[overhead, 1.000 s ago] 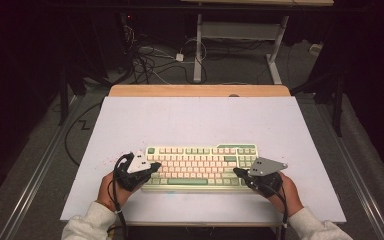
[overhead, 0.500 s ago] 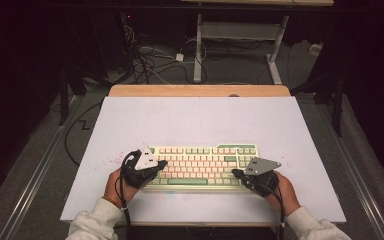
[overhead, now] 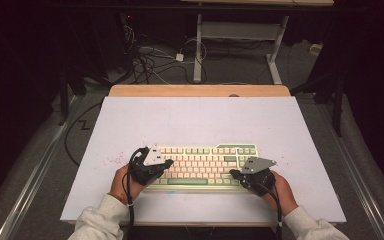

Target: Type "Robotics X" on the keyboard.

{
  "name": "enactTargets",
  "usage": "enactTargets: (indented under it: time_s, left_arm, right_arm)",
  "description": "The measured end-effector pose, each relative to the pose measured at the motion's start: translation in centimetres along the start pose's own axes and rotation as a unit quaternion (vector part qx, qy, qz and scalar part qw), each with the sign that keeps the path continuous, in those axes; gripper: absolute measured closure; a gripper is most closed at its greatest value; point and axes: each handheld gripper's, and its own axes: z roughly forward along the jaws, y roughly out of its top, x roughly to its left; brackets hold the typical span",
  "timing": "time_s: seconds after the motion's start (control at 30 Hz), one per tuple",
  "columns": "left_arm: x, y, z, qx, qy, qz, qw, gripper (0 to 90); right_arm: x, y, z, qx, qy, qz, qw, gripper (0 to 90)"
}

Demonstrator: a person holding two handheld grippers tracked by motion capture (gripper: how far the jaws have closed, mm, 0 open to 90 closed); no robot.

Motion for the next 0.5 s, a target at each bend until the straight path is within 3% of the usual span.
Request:
enactTargets:
  time_s: [0.23,0.5]
  left_arm:
    - [-0.1,1.0,1.2,0.027,-0.012,0.005,0.9996,87.5]
    - [-0.1,1.4,1.9,0.028,-0.014,0.005,0.9995,87.5]
  right_arm:
    - [0.1,0.0,0.0,0.001,-0.002,0.003,1.0000,90.0]
    - [0.1,0.0,0.0,-0.001,-0.002,-0.001,1.0000,90.0]
